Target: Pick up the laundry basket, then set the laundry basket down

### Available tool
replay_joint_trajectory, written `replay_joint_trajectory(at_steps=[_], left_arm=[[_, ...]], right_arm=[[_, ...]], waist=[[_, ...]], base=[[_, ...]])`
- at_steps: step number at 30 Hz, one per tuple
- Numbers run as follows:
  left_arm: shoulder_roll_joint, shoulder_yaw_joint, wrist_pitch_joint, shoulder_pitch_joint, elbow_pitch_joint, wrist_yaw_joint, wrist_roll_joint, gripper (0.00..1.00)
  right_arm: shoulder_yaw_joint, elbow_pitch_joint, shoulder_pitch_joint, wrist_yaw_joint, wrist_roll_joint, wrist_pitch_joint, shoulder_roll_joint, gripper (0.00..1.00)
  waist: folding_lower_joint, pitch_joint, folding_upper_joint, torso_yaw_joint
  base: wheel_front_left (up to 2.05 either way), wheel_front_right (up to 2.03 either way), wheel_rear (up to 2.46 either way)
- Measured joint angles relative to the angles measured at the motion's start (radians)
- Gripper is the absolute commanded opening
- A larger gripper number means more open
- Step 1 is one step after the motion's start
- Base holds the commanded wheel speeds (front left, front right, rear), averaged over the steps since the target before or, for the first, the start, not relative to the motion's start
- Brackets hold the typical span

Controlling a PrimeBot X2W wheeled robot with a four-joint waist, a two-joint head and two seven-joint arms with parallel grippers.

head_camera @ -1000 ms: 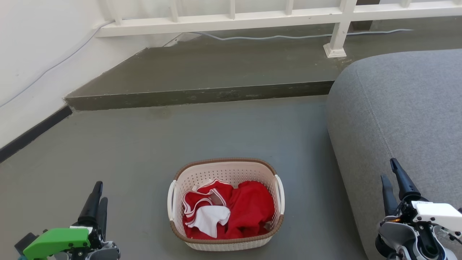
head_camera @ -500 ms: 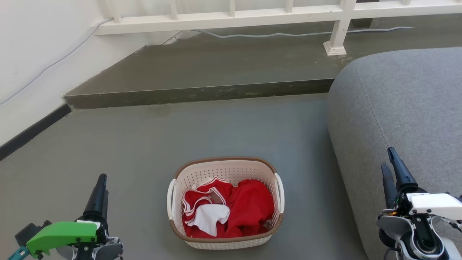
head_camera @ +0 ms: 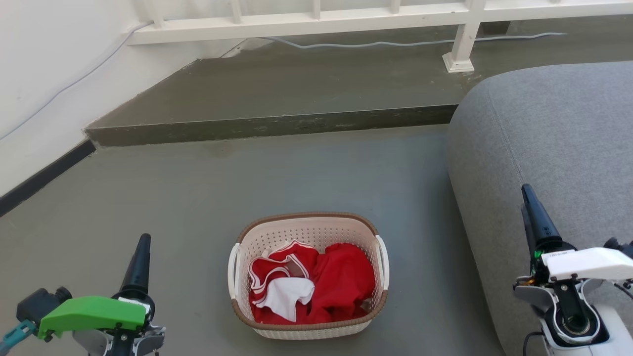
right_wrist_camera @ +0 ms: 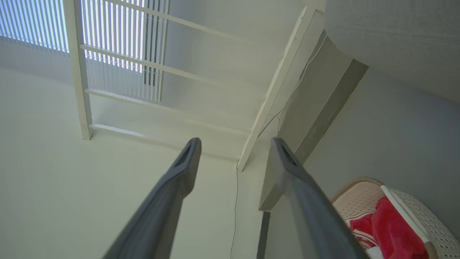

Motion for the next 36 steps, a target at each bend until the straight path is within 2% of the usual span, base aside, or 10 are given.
replay_joint_trajectory(at_steps=[12,22,36], left_arm=[[0.008,-0.027,-0.039,-0.025,-0.017,0.013,0.220,1.00],[0.006,-0.054,-0.078,-0.026,-0.042,0.022,0.366,1.00],[-0.001,-0.074,-0.131,-0.042,-0.071,0.022,0.578,1.00]], right_arm=[[0.040,-0.007,-0.012,0.000,-0.221,-0.039,-0.044,1.00],[0.054,-0.038,-0.026,-0.018,-0.388,-0.072,-0.043,1.00],[0.087,-0.057,-0.036,-0.018,-0.596,-0.125,-0.035,1.00]], waist=[[0.0000,0.003,0.0000,-0.001],[0.0000,0.006,0.0000,-0.004],[0.0000,0.010,0.0000,-0.007]], base=[[0.00,0.00,0.00],[0.00,0.00,0.00],[0.00,0.00,0.00]])
